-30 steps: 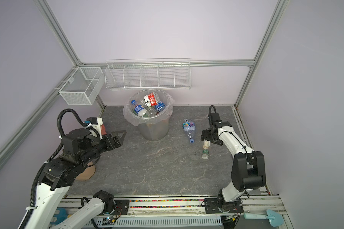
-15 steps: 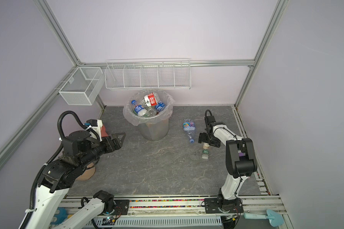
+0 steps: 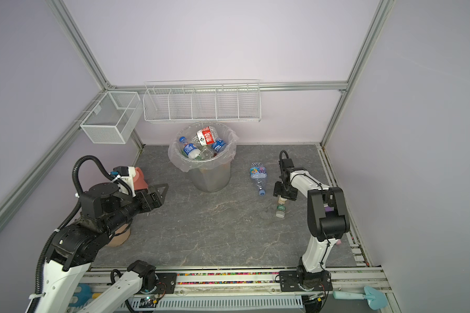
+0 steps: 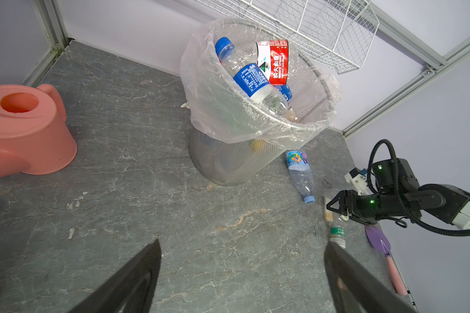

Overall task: Throw the plastic bottles in the bin
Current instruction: Pick up the plastic bottle from the middle-right of the table.

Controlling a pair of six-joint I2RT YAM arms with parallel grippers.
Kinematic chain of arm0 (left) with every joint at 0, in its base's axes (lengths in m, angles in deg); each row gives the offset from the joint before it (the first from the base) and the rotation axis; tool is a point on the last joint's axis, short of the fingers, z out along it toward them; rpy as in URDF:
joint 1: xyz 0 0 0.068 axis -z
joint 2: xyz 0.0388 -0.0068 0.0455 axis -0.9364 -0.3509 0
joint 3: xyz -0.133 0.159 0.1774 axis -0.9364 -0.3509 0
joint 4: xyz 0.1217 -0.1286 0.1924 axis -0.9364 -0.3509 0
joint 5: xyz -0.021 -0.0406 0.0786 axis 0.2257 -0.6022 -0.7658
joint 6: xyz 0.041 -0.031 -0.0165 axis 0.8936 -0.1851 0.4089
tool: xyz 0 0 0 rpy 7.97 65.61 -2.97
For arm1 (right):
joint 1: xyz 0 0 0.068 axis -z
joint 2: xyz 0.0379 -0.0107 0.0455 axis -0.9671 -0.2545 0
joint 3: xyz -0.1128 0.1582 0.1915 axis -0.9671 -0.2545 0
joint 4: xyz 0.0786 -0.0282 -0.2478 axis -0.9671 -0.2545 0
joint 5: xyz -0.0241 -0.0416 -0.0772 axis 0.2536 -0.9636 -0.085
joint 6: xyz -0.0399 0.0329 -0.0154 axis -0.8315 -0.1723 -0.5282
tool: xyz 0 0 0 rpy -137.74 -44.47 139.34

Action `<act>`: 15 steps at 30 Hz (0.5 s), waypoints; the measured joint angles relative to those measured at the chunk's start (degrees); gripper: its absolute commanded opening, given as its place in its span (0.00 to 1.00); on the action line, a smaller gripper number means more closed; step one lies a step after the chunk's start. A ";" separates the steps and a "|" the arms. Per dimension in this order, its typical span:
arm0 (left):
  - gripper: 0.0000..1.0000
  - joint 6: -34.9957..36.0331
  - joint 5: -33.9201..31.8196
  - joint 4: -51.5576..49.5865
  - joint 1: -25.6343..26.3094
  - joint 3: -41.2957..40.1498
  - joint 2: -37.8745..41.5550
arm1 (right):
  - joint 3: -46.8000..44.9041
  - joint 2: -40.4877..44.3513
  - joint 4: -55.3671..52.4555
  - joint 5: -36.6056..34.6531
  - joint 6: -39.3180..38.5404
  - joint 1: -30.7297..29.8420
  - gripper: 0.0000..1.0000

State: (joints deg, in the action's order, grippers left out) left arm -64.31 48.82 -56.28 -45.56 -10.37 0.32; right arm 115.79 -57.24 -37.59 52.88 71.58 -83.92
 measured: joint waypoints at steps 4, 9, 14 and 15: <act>0.93 0.02 -0.13 -0.22 0.00 0.00 0.02 | 0.00 0.00 0.00 -0.02 -0.22 -0.07 0.46; 0.93 0.04 -0.50 -0.42 0.00 0.02 0.02 | 0.00 0.50 -0.20 0.00 -0.20 -0.22 0.45; 0.93 0.07 -1.09 -0.50 0.00 0.04 0.02 | 0.00 5.77 -1.68 -0.04 -0.22 -0.72 0.45; 0.93 0.09 -1.16 -0.59 0.00 0.07 0.02 | 0.07 7.17 -2.03 -0.04 -0.22 -0.81 0.45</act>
State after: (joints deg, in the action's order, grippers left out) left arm -64.22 47.66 -56.87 -45.56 -10.30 0.34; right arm 115.86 -50.07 -39.62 52.84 71.36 -84.73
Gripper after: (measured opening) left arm 0.933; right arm 0.538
